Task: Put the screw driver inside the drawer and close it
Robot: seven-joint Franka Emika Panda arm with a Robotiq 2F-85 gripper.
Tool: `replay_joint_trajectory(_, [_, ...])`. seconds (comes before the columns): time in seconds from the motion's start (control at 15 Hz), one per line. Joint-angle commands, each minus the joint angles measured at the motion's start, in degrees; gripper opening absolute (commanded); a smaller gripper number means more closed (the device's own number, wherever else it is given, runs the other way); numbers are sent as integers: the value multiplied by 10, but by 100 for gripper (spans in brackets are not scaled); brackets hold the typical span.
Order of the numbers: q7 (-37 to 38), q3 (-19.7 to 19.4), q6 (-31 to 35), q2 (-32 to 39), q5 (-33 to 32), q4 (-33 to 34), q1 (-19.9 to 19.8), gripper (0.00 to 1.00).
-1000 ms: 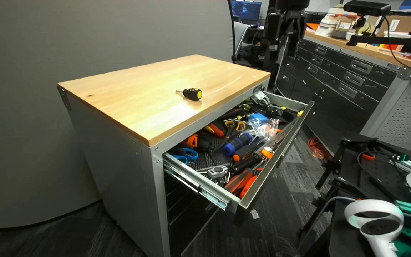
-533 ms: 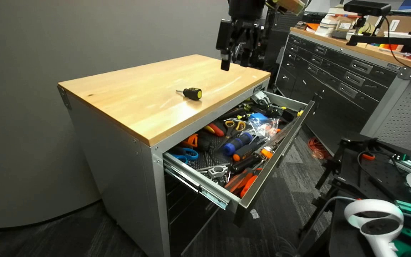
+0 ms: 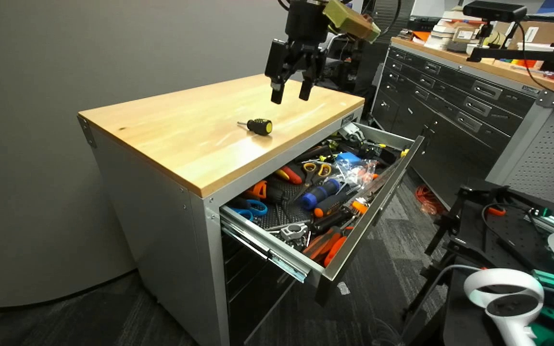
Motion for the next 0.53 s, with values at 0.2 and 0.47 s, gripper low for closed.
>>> replay_joint_trajectory(0.2, [-2,-9,39,8,4,0,8,100])
replay_joint_trajectory(0.47, [-2,-10,38,10,4,-3,8,100])
